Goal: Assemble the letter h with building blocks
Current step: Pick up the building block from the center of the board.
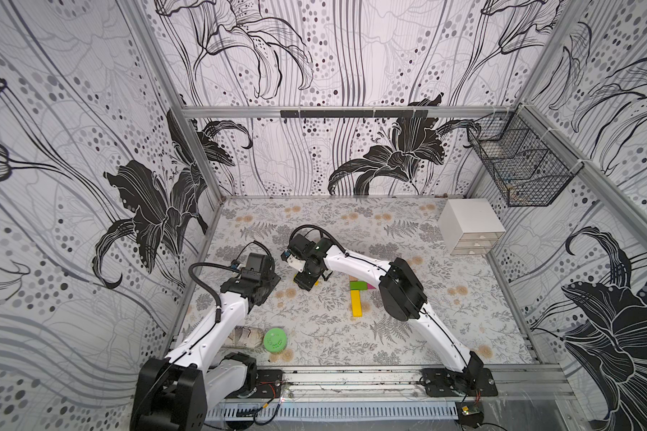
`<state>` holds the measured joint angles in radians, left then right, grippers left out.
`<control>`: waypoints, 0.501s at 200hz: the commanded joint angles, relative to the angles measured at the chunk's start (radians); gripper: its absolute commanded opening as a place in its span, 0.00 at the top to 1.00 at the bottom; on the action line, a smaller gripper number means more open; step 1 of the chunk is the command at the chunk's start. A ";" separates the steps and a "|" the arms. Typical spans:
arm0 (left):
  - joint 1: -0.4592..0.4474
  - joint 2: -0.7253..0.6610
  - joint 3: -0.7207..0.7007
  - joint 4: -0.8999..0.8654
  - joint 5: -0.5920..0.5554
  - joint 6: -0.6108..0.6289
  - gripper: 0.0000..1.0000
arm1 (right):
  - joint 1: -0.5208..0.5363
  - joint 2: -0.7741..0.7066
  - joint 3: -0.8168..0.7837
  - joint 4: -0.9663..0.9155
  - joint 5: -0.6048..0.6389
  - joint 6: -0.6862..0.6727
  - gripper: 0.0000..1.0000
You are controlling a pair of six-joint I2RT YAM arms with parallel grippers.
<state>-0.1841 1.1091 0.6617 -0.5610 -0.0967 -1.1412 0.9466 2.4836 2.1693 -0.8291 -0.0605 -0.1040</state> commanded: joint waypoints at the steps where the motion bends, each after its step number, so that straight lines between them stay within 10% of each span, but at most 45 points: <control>1: 0.005 0.017 -0.019 0.046 0.015 0.009 0.46 | 0.002 -0.015 -0.061 -0.036 -0.037 0.060 0.57; 41: 0.005 0.051 -0.020 0.068 0.035 0.011 0.47 | 0.033 -0.082 -0.081 0.020 0.032 0.249 1.00; 100: 0.005 0.068 0.037 0.072 0.041 0.078 0.48 | 0.034 -0.528 -0.442 0.093 0.221 0.528 1.00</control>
<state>-0.1841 1.1629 0.6548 -0.5255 -0.0601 -1.1198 0.9844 2.2005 1.8526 -0.7574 0.0372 0.2554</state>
